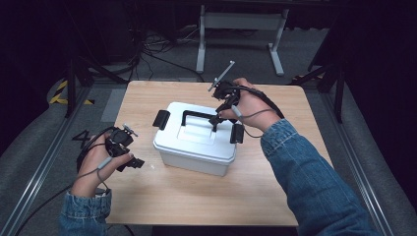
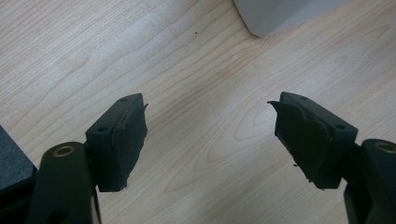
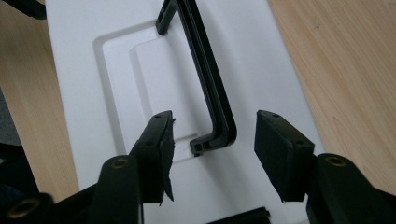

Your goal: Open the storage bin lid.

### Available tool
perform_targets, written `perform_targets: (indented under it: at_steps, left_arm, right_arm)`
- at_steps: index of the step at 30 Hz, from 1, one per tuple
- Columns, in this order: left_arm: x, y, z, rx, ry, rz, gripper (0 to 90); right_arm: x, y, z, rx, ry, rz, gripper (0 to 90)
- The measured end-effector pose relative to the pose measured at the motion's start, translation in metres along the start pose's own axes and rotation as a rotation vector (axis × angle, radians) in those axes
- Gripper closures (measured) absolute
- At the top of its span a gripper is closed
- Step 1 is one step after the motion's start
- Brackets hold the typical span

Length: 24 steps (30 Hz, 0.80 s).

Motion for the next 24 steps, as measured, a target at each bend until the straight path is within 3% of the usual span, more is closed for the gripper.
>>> perform_targets:
  at_steps: [2, 10, 11, 12, 15, 17, 21, 24]
  left_arm:
    - [0.0, -0.001, -0.002, 0.016, 0.012, -0.003, 25.9]
    - [0.0, -0.002, -0.001, 0.016, 0.009, -0.002, 26.0]
    - [0.0, -0.001, 0.0, 0.002, -0.001, 0.005, 26.0]
    - [0.0, -0.003, -0.002, 0.016, 0.011, 0.003, 25.9]
    - [-0.001, -0.004, -0.002, 0.015, -0.002, 0.005, 26.0]
    - [-0.001, -0.003, -0.001, 0.005, -0.012, 0.01, 25.9]
    - [0.0, -0.004, -0.003, 0.02, 0.008, 0.004, 26.0]
    - [0.0, -0.004, -0.003, 0.019, 0.003, 0.006, 25.9]
  right_arm:
    - [-0.002, -0.005, 0.002, -0.007, 0.007, 0.006, 48.6]
    - [-0.012, -0.016, 0.014, -0.019, 0.049, 0.008, 52.1]
    - [-0.013, -0.016, 0.014, -0.016, 0.054, 0.007, 52.7]
    - [-0.015, -0.016, 0.016, -0.016, 0.057, 0.004, 52.9]
    - [-0.021, -0.02, 0.019, -0.013, 0.073, 0.007, 53.9]
    - [-0.023, -0.023, 0.02, -0.005, 0.085, 0.013, 56.5]
    - [-0.025, -0.025, 0.024, 0.0, 0.109, 0.013, 64.3]
    - [-0.027, -0.024, 0.028, -0.005, 0.129, 0.013, 75.7]
Point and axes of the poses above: each handheld gripper's, and its own axes: y roughly backward along the jaws, x roughly out of its underside, z roughly to its left, the point moved 9 cm from there along -y, roughly forward along the jaws, and after that the axes turned 14 degrees about x, right-handed, at the moved point
